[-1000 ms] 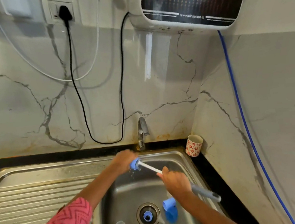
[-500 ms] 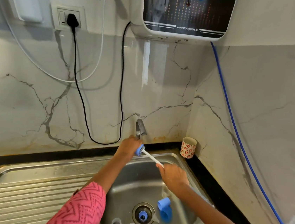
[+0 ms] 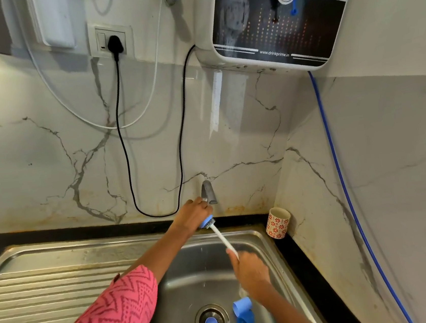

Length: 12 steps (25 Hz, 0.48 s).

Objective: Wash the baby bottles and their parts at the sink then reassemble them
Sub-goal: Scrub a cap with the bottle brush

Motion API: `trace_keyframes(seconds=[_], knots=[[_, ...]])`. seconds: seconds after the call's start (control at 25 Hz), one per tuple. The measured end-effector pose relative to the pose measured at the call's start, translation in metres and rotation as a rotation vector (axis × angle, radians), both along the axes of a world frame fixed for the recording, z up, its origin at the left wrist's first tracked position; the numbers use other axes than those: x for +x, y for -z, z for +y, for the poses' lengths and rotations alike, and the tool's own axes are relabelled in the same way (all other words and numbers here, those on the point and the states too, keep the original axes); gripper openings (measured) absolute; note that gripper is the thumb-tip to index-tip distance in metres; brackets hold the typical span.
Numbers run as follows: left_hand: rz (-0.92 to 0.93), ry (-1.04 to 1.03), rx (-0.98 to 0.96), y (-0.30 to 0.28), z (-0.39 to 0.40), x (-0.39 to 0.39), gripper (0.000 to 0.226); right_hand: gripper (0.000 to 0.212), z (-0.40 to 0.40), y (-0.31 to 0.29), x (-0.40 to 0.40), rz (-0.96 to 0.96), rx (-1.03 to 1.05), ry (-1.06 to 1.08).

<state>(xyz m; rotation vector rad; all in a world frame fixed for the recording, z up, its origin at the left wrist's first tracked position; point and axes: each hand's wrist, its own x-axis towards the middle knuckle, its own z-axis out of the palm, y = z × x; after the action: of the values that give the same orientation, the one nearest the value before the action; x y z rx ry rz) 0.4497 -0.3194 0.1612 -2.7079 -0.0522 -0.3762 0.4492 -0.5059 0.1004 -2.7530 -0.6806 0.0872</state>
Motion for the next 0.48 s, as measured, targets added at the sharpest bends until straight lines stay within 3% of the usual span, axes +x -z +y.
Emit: trace_keyframes(seconds=[0.08, 0.28, 0.48], knots=[[-0.018, -0.036, -0.028, -0.003, 0.007, 0.0, 0.036, 0.057, 0.001, 0.006, -0.011, 0.021, 0.046, -0.043], [0.055, -0.183, -0.23, 0.01, 0.023, -0.007, 0.038, 0.054, -0.001, -0.014, 0.014, -0.225, -0.124, -0.113], [0.031, -0.103, -0.126, 0.011, 0.026, -0.001, 0.035, 0.052, 0.005, 0.003, 0.021, 0.081, -0.033, -0.072]])
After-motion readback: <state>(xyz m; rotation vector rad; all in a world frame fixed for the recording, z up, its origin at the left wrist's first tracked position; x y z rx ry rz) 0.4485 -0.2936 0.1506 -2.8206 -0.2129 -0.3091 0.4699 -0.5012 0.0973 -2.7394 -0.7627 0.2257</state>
